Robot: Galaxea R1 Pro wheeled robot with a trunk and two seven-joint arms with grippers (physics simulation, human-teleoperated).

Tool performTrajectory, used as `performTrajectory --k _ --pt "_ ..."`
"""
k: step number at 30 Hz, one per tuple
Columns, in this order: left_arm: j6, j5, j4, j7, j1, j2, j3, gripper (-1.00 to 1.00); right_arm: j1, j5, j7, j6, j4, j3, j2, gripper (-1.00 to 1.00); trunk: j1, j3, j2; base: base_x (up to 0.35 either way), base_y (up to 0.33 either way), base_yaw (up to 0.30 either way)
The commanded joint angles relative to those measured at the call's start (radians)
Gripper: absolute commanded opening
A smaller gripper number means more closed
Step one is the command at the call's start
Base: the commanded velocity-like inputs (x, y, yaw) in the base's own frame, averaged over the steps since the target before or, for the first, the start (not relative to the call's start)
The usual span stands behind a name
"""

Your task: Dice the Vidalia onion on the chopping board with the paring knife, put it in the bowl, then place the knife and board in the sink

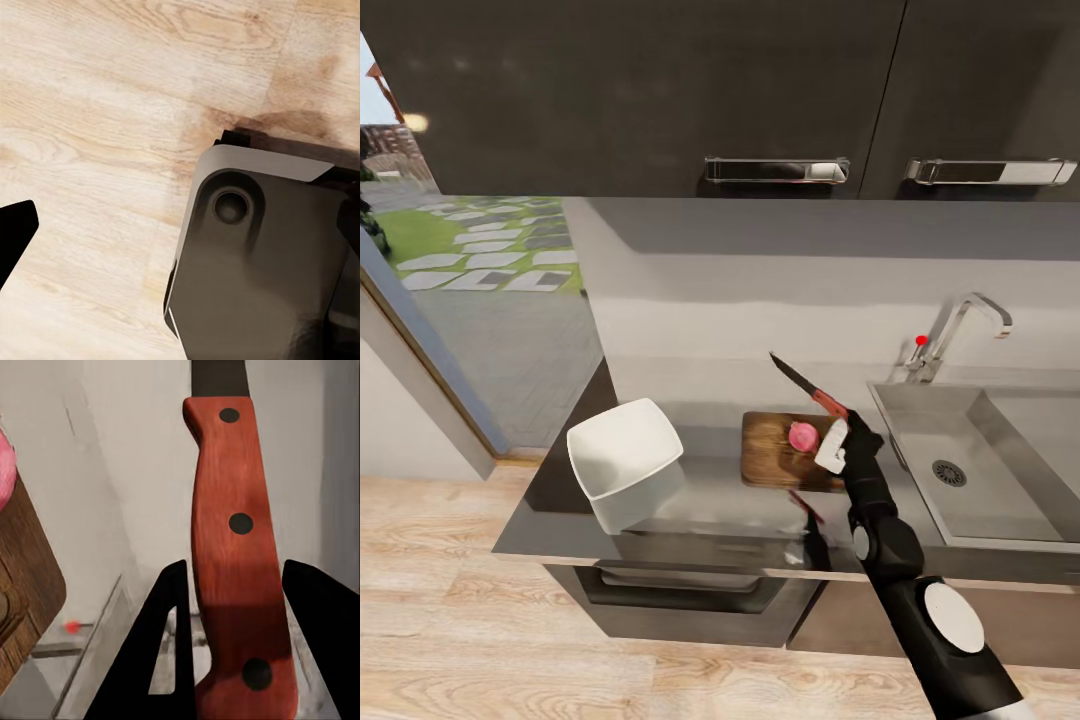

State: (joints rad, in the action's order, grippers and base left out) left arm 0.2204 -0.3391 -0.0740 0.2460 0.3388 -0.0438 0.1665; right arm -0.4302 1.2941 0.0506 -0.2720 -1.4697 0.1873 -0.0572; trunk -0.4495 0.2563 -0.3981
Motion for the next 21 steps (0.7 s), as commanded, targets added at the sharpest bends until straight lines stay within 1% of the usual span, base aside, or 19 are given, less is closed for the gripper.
performTrajectory --k 1,2,3,4,5,6,9,11,17,21 --pt "0.007 -0.008 -0.004 0.001 0.002 -0.001 0.008 1.0 -0.001 0.067 0.005 -0.01 -0.001 0.004 0.002 -1.0 -0.001 0.002 -0.002 0.0 0.0 0.0" --pt "0.007 -0.008 -0.004 0.001 0.002 -0.001 0.008 1.0 -0.001 0.096 0.005 -0.011 -0.001 0.004 0.004 -1.0 -0.001 0.002 -0.002 0.0 0.0 0.0" --pt "0.007 -0.008 -0.004 0.001 0.002 -0.001 0.009 1.0 -0.001 0.156 0.005 -0.012 0.0 0.004 0.01 -1.0 -0.001 0.002 -0.002 0.0 0.0 0.0" --pt "0.007 -0.008 -0.004 0.001 0.002 -0.001 0.009 1.0 -0.001 0.21 0.005 -0.012 0.002 0.004 0.021 -1.0 -0.001 0.002 -0.002 0.0 0.0 0.0" --pt "0.007 -0.008 -0.004 0.001 0.002 -0.001 0.009 1.0 -0.001 0.254 0.005 -0.013 0.005 0.004 0.034 -1.0 -0.001 0.002 -0.002 0.0 0.0 0.0" --pt "0.007 -0.008 -0.004 0.001 0.002 -0.001 0.008 1.0 -0.001 0.285 0.004 -0.013 0.008 0.004 0.049 -1.0 -0.001 0.002 -0.002 0.0 0.0 0.0" --pt "0.007 -0.008 -0.004 0.001 0.002 -0.001 0.008 1.0 -0.001 0.325 0.005 -0.013 0.013 0.004 0.078 -1.0 -0.001 0.002 -0.002 0.0 0.0 0.0" --pt "0.007 -0.008 -0.004 0.001 0.002 -0.001 0.008 1.0 -0.001 0.336 0.004 -0.013 0.018 0.004 0.086 -1.0 -0.001 0.002 -0.002 0.0 0.0 0.0" --pt "0.007 -0.008 -0.004 0.001 0.002 -0.001 0.009 1.0 -0.001 0.356 0.003 -0.015 0.052 0.004 0.093 -1.0 -0.001 0.002 -0.002 0.0 0.0 0.0" --pt "0.007 -0.008 -0.004 0.001 0.002 -0.001 0.008 1.0 -0.001 0.359 0.003 -0.014 0.075 0.004 0.094 -1.0 -0.001 0.002 -0.002 0.0 0.0 0.0"
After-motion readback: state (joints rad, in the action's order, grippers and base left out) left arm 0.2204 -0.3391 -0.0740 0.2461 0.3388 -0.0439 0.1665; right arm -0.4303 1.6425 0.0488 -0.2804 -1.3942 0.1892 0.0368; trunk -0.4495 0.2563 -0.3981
